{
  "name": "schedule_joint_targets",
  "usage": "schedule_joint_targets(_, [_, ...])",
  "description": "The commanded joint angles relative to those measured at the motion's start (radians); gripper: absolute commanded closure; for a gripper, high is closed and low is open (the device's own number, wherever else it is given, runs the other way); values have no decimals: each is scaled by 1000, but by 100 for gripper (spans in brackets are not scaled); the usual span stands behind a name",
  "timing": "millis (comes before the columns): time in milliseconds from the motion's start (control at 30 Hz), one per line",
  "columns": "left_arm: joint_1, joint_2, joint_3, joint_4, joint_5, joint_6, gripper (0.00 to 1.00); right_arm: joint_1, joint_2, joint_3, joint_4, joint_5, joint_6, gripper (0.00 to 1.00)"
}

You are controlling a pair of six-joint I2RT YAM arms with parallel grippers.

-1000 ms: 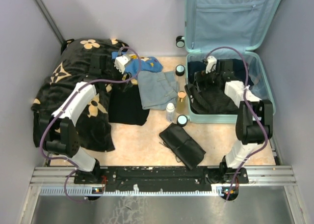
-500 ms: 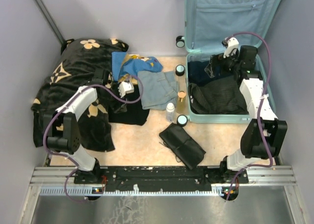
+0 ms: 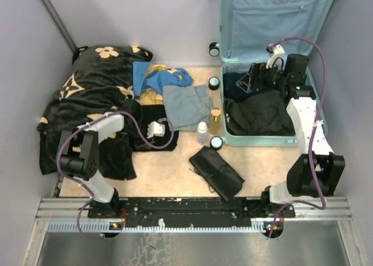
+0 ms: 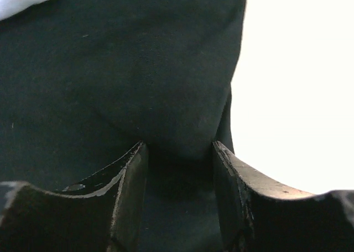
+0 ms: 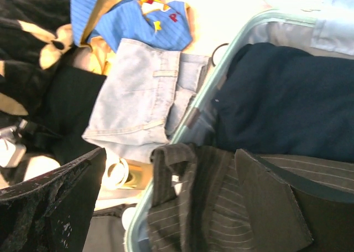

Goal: Pack the luggage

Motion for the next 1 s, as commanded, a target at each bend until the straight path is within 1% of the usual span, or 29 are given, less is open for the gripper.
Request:
schedule_joint_targets(0, [-84, -90, -143, -182, 38, 13, 47, 61, -120, -28, 12, 0, 91, 1])
schedule_joint_targets(67, [-123, -137, -196, -182, 42, -29, 49, 98, -162, -60, 14, 10, 108, 1])
schedule_joint_targets(167, [-153, -200, -221, -216, 92, -86, 50, 167, -204, -99, 7, 45, 127, 3])
schedule_joint_targets(333, [-156, -276, -225, -315, 119, -84, 49, 284, -260, -154, -28, 76, 146, 6])
schedule_joint_targets(433, [-145, -338, -193, -338, 156, -122, 45, 403, -310, -209, -16, 144, 143, 6])
schedule_joint_targets(533, [-69, -380, -128, -317, 245, -206, 39, 541, -346, -255, 8, 234, 160, 5])
schedule_joint_targets(633, [26, -401, -67, -251, 328, -329, 34, 689, -365, -306, 69, 337, 209, 3])
schedule_joint_targets(700, [74, -416, -57, -183, 350, -433, 33, 794, -350, -324, 88, 482, 252, 2])
schedule_joint_targets(733, [107, -425, -56, -136, 353, -491, 32, 835, -341, -334, 115, 525, 265, 1])
schedule_joint_targets(833, [181, -437, -55, -2, 360, -686, 31, 909, -300, -355, 186, 590, 314, 1])
schedule_joint_targets(967, [250, -460, -63, 137, 292, -902, 31, 979, -156, -291, 175, 658, 389, 3])
